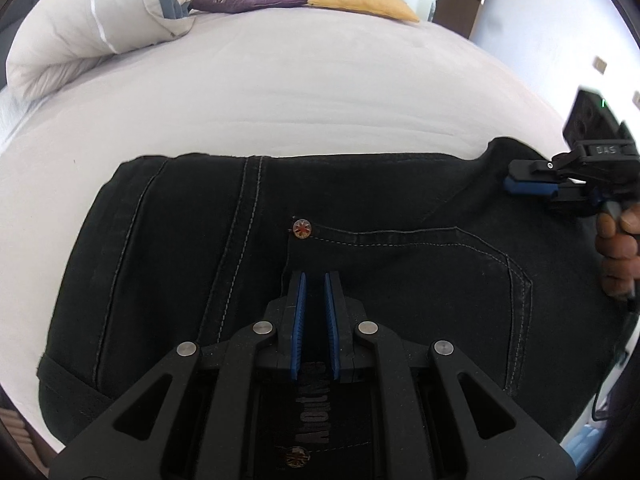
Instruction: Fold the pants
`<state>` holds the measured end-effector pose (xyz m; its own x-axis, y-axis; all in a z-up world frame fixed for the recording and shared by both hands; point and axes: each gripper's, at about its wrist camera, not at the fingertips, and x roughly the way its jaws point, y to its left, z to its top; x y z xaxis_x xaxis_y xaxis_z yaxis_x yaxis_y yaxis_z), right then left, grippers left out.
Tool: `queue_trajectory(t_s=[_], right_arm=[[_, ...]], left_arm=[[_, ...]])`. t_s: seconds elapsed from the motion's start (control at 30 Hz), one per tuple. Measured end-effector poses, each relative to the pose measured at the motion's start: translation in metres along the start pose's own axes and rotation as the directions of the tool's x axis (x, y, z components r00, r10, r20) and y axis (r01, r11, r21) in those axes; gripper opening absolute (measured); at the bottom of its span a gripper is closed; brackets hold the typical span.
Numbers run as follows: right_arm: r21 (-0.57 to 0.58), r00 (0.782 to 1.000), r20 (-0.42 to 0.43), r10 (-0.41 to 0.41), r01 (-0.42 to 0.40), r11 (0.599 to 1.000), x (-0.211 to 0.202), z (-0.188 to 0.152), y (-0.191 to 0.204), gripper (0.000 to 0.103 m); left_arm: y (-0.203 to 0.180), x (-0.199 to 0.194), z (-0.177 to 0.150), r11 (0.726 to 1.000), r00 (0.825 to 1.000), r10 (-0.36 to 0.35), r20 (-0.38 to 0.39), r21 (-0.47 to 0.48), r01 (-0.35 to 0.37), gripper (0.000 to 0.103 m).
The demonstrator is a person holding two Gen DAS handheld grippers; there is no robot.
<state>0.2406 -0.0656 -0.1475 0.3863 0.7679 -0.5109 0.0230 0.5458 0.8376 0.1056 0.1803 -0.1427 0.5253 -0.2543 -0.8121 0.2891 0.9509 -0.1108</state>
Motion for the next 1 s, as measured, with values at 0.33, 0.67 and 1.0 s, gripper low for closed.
queue_trajectory(t_s=[0.33, 0.67, 1.0], right_arm=[[0.22, 0.859, 0.437, -0.267, 0.186, 0.958, -0.247, -0.09, -0.105, 0.006], [0.188, 0.776, 0.599, -0.197, 0.103, 0.977, -0.344, -0.17, -0.063, 0.08], [0.263, 0.809, 0.542, -0.228, 0.094, 0.96, -0.355, -0.217, -0.132, 0.016]], left_arm=[[-0.01, 0.003, 0.0, 0.998, 0.999, 0.047, -0.013, 0.043, -0.046, 0.01], [-0.077, -0.032, 0.039, 0.971, 0.977, 0.211, -0.029, 0.123, -0.206, 0.011], [-0.234, 0.016, 0.024, 0.966, 0.991, 0.081, -0.11, 0.252, -0.051, 0.011]])
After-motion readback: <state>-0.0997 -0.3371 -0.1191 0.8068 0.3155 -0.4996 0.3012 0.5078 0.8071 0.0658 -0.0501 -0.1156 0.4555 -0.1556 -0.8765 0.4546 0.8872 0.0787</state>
